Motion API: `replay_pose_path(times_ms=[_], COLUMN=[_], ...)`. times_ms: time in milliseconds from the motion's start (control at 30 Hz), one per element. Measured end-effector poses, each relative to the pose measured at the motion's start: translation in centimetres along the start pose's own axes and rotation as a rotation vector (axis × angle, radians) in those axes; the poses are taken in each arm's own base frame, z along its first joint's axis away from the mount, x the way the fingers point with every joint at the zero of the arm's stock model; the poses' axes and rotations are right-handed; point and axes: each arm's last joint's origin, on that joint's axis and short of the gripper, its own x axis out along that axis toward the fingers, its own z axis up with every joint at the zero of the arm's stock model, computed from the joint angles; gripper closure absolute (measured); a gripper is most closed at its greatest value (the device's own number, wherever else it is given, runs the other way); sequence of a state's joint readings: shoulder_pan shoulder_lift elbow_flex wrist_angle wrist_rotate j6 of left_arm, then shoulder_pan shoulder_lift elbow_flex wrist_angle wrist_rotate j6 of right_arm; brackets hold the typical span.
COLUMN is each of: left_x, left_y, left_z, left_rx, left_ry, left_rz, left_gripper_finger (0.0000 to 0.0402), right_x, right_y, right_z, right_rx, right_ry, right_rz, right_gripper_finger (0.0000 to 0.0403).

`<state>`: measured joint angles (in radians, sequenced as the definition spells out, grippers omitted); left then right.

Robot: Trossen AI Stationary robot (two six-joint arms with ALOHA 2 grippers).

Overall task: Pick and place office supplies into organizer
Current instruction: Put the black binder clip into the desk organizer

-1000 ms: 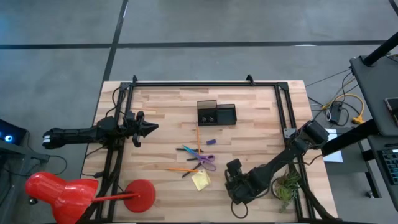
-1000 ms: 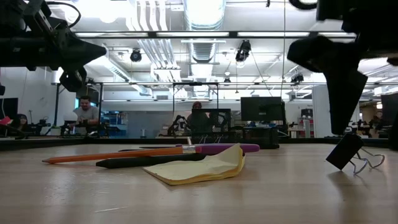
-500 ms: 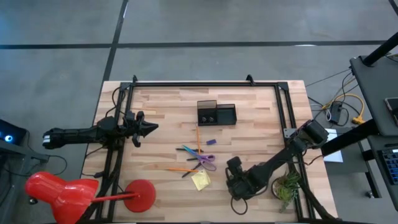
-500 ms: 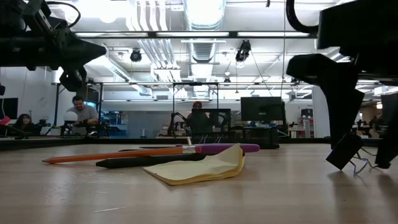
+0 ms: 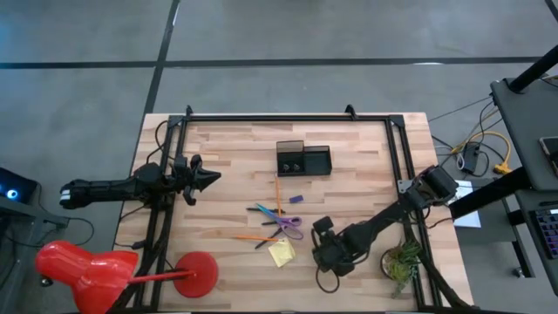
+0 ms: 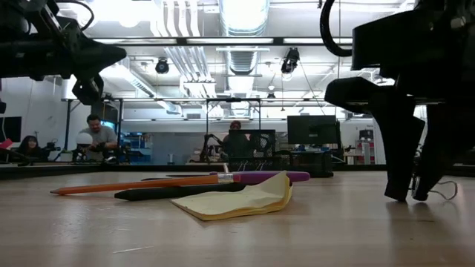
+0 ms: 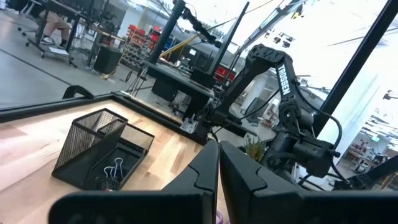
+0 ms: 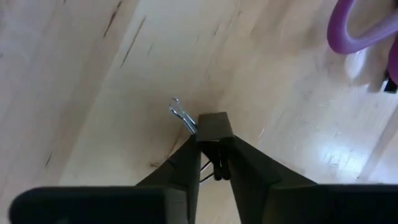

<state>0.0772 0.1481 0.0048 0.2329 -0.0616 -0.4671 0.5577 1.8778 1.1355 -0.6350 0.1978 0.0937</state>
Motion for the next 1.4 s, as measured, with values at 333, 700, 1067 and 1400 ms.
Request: replay_pose_path(times_ms=[333, 700, 1067, 1400], left_x=[0.0, 0.0, 0.0, 0.0], left_y=[0.0, 0.0, 0.0, 0.0], left_z=[0.0, 0.0, 0.0, 0.0], left_rx=[-0.001, -0.001, 0.0, 0.0], left_ry=[0.001, -0.001, 0.005, 0.001], left_rz=[0.001, 0.0, 0.002, 0.0], left_gripper_finger=[0.0402, 0.0402, 0.0402, 0.0402], right_x=[-0.8, -4.6, -1.4, 0.5], right_y=[-2.0, -13.0, -24.9, -26.6], right_z=[0.1, -0.1, -2.8, -2.8], right_rx=[0.568, 1.441, 1.764, 1.821], right_ry=[0.0, -0.376, -0.427, -0.388], right_rz=[-0.031, -0.319, -0.071, -0.125], right_gripper_finger=[0.0389, 0.0385, 0.0385, 0.0382])
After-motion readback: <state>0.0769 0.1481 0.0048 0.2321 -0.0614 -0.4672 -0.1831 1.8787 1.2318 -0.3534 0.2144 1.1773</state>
